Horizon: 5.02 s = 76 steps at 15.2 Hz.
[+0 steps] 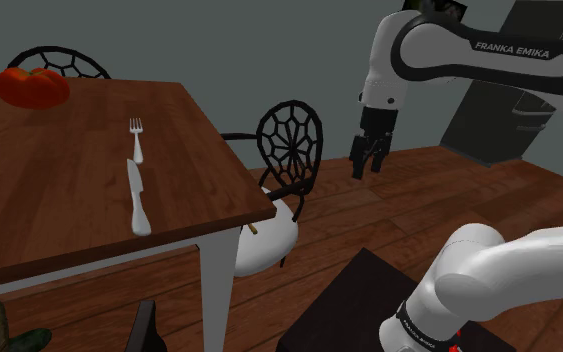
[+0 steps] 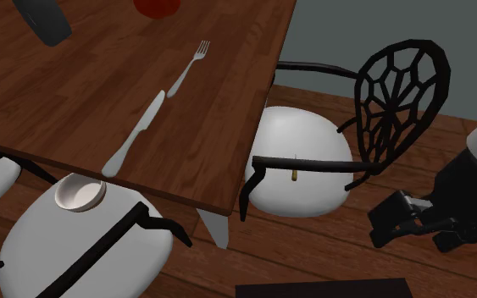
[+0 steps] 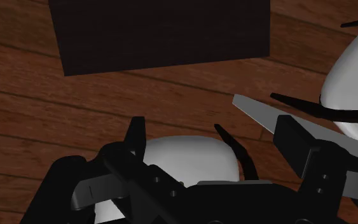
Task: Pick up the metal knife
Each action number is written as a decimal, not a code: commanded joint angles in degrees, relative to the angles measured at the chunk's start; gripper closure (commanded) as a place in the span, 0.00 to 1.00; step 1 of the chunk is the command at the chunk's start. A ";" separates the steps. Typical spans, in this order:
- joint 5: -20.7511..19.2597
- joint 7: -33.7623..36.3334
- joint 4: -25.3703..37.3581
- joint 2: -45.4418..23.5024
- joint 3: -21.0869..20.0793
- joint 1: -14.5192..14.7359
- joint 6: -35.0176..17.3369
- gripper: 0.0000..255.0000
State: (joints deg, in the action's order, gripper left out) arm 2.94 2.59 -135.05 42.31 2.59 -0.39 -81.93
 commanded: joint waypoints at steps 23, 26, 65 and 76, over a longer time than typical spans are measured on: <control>7.61 32.95 20.53 -25.49 -25.00 4.56 -17.98 0.00; 5.13 38.07 26.03 -31.11 -28.10 4.84 -19.34 0.00; -16.84 60.55 62.43 -63.53 -34.52 16.43 -15.35 1.00; -18.63 60.27 74.89 -66.99 -34.34 19.44 -6.22 1.00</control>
